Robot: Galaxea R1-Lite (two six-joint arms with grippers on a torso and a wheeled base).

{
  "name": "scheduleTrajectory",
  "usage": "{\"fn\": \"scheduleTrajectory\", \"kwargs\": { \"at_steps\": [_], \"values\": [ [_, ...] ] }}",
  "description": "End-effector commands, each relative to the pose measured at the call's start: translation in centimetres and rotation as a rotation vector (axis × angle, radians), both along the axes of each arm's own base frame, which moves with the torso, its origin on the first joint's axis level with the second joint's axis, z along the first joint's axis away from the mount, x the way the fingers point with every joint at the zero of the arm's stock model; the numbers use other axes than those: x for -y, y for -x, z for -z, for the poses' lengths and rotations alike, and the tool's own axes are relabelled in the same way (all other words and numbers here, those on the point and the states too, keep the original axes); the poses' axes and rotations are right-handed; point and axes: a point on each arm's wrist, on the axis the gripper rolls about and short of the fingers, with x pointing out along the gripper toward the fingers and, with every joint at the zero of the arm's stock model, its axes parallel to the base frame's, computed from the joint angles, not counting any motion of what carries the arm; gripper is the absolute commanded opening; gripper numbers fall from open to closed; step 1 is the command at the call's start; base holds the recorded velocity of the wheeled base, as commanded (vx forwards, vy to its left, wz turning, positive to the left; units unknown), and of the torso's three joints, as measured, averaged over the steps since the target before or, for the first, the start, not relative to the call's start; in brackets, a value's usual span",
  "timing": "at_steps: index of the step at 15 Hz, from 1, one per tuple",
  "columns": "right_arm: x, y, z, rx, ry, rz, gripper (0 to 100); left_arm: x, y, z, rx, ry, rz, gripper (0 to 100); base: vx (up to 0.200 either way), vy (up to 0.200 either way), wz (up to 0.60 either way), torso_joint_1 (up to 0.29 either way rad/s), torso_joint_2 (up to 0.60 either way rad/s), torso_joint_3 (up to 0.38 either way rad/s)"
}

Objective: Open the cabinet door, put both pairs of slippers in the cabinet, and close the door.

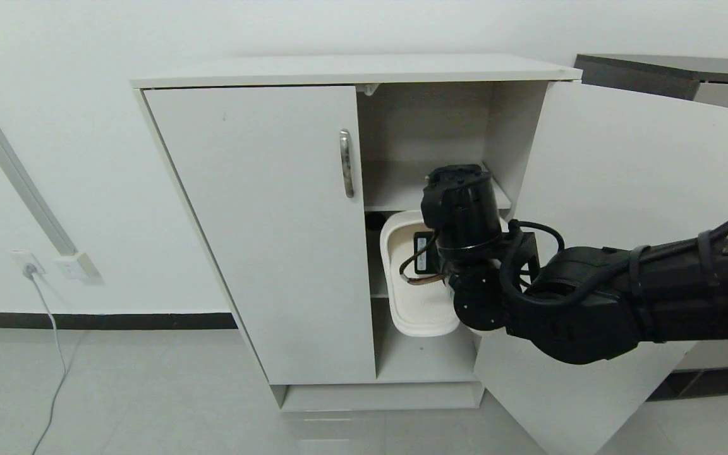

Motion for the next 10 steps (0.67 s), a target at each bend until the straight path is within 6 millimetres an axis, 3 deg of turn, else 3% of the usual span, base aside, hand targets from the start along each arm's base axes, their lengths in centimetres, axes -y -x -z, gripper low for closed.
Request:
{"fn": "scheduleTrajectory", "kwargs": {
  "at_steps": [1, 5, 10],
  "values": [
    [0.06, -0.89, -0.11, 0.033, 0.002, 0.012, 0, 0.0, -0.01, 0.0, -0.001, 0.0, -0.001, 0, 0.0, 0.0, 0.0, 0.0, 0.0, 0.0],
    [-0.01, -1.47, 0.79, 0.036, 0.008, 0.02, 0, 0.0, -0.01, 0.0, -0.001, 0.0, -0.001, 0, 0.0, 0.0, 0.0, 0.0, 0.0, 0.0],
    [0.31, -1.34, 0.12, 0.047, -0.002, 0.023, 0, 0.0, -0.01, 0.0, -0.001, 0.0, -0.001, 0, 0.0, 0.0, 0.0, 0.0, 0.0, 0.0]
  ]
}}
